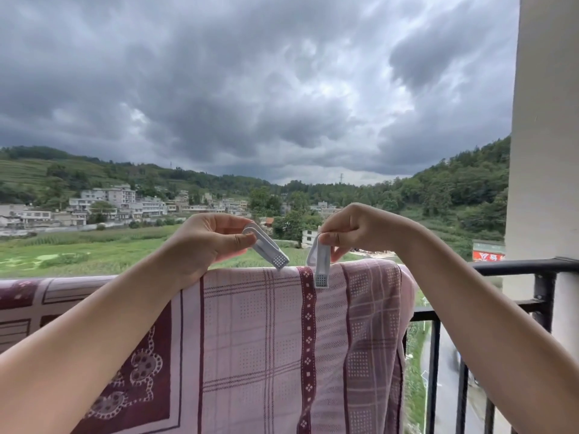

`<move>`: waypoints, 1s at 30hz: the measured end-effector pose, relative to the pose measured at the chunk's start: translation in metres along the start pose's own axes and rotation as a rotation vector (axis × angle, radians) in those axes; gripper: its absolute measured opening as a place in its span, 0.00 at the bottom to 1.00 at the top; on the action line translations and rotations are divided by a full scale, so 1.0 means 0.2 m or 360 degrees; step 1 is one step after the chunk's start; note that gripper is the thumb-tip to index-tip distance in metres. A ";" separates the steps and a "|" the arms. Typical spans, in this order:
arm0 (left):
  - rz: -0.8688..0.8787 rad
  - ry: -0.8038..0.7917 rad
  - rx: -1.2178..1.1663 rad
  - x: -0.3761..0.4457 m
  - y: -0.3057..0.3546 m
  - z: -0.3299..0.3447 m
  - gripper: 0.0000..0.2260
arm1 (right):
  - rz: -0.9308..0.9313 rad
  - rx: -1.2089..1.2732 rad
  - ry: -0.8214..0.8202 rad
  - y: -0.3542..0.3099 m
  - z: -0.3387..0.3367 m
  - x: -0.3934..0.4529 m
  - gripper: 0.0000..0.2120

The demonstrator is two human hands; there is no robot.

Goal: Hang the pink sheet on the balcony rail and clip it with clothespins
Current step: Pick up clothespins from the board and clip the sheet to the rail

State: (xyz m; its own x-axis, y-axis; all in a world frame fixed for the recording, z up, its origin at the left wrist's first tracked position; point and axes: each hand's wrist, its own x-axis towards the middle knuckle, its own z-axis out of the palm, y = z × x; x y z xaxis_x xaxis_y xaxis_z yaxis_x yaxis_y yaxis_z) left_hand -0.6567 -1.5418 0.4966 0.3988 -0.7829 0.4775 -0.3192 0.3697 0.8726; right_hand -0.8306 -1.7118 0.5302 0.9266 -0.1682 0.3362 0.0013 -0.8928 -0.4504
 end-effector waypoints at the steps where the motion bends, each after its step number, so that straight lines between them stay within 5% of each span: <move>1: -0.0008 -0.0005 -0.0030 0.00 0.00 0.00 0.15 | 0.0017 0.0017 -0.0001 0.00 0.00 0.01 0.08; 6: -0.0005 -0.0012 -0.0135 0.00 -0.01 -0.04 0.29 | 0.0058 0.0105 -0.0053 0.00 0.01 0.03 0.09; 14: -0.0002 0.0090 -0.0106 -0.04 0.03 -0.02 0.08 | -0.0011 0.0104 -0.0015 -0.01 0.04 0.01 0.10; 21: -0.0013 0.0103 -0.0064 -0.02 0.03 0.01 0.08 | 0.0019 0.0274 -0.0055 0.05 0.03 0.01 0.12; 30: -0.0014 0.0128 -0.0052 -0.02 0.03 0.02 0.08 | 0.0007 0.0228 -0.0090 0.06 0.00 0.01 0.42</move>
State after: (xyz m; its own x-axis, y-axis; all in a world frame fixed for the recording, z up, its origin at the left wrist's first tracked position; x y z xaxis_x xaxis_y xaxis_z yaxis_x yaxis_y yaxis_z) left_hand -0.6624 -1.5388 0.4999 0.4695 -0.7441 0.4753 -0.2879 0.3799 0.8791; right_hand -0.8282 -1.7232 0.5267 0.9464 -0.1445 0.2887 0.0471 -0.8228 -0.5664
